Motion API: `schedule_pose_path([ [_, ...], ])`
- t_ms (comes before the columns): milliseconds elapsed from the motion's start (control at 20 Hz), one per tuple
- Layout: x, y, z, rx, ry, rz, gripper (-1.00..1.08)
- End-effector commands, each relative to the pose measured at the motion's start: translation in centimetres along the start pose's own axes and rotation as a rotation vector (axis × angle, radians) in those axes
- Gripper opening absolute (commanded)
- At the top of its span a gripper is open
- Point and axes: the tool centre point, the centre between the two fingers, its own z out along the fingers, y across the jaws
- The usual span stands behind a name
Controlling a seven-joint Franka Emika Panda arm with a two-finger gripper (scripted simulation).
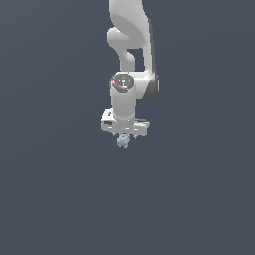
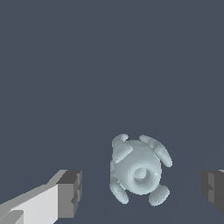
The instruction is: Pick up the object and move it to a goal position.
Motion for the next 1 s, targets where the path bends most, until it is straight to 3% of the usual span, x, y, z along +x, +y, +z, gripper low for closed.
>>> schedule_pose_path([
  [0, -0.8, 0.4, 0.7, 0.002, 0.009, 0.028, 1.00],
  [950, -2.1, 1.1, 4.0, 0.004, 0.022, 0.075, 1.00],
])
